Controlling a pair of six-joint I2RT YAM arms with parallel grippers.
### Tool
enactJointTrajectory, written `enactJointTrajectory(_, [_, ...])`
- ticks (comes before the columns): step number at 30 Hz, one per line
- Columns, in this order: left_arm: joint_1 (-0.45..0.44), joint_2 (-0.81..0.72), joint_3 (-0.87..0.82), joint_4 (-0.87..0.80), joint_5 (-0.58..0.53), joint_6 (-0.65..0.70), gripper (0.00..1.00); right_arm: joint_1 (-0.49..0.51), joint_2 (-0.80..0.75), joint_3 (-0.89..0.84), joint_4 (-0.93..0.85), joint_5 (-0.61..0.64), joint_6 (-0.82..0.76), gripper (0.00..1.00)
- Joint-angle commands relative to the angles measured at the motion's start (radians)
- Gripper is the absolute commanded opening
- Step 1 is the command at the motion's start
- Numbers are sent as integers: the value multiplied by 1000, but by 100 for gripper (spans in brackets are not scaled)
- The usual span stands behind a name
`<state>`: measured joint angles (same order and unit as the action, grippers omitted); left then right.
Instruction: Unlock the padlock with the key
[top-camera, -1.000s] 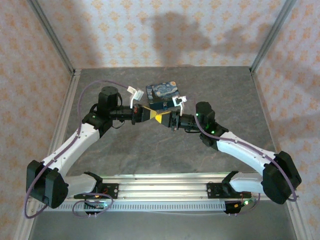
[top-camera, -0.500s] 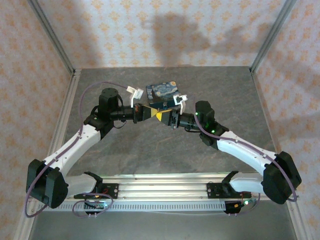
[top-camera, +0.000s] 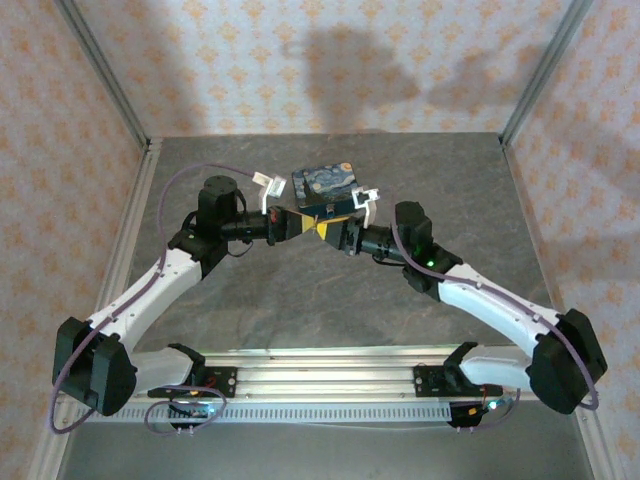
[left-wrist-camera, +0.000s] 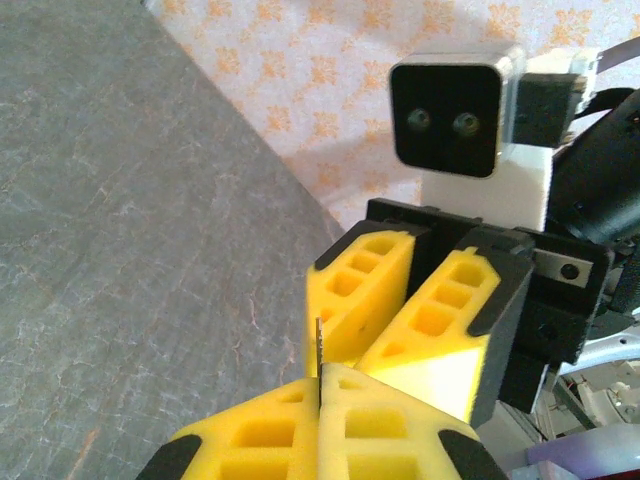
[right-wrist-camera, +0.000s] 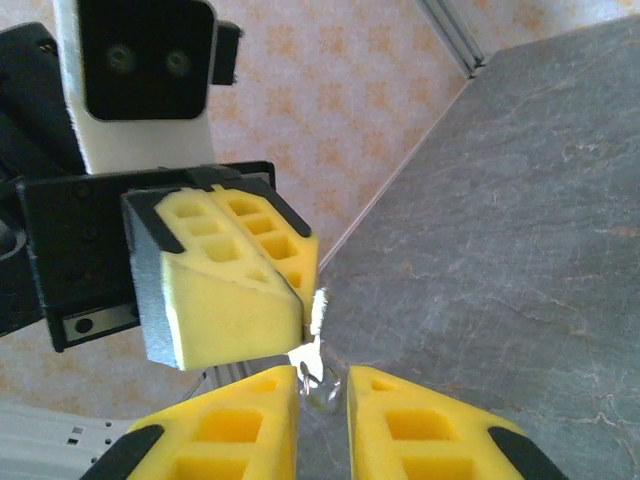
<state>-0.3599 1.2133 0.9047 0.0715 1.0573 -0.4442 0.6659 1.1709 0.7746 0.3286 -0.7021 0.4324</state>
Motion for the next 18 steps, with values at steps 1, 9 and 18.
enactJointTrajectory(1, [-11, -12, -12, -2, -13, 25, 0, -9, -44, 35, -22, 15, -30, 21])
enactJointTrajectory(9, [-11, -20, 2, -57, -5, 77, 0, -45, -85, 49, -72, -35, -22, 22])
enactJointTrajectory(18, [-13, -16, 55, -147, 104, 160, 0, -69, -45, 110, -90, -190, 8, 44])
